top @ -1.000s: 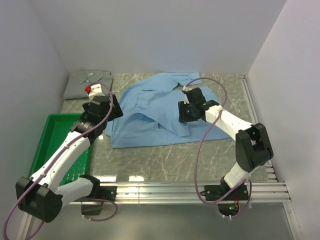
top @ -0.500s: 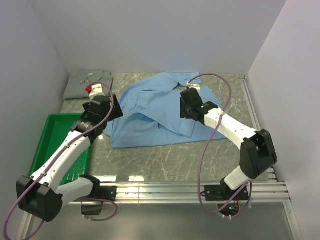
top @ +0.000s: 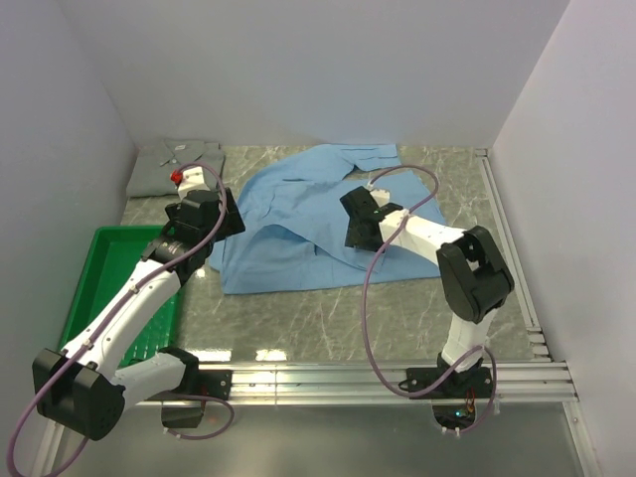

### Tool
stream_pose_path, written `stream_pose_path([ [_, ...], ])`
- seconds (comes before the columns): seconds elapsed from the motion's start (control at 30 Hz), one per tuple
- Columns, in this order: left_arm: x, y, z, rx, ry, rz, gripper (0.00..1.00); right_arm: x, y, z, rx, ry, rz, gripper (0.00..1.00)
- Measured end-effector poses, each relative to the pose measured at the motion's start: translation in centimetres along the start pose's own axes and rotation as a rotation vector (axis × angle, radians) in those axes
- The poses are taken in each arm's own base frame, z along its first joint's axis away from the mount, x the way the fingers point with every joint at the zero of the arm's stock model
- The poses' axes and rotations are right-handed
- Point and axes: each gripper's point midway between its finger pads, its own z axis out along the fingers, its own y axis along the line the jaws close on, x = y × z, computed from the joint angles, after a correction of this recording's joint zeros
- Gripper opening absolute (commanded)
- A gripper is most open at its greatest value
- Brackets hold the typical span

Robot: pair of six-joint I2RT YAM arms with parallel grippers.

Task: Fold and stack the long sleeve shirts
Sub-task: Fold the shirt

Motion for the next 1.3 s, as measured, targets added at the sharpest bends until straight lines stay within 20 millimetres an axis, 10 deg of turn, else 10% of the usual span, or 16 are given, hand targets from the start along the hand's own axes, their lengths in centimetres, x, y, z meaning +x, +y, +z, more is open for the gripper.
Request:
stream_pose_path([
  [0.27,0.0,0.0,0.0,0.000,0.000,0.001,0.99,1.1,-0.9,2.3,0.092,0.022,0.022,0.50],
  [0.63,0.0,0.0,0.0,0.003,0.001,0.000,0.99,0.7,-2.5,2.3,0.173,-0.012,0.005,0.02],
  [0.87,0.1,-0.1,0.0,0.004,0.002,0.001,0.99,0.3,-2.9,1.7,0.187,-0.017,-0.014,0.00],
  [1.03,0.1,-0.1,0.0,0.005,0.002,0.001,0.99,-2.5,-2.3,-1.7,0.135,-0.073,-0.011,0.00],
  [1.3,0.1,-0.1,0.0,0.005,0.003,0.001,0.99,-11.3,-0.4,-12.6,-0.086,-0.317,0.089,0.00],
])
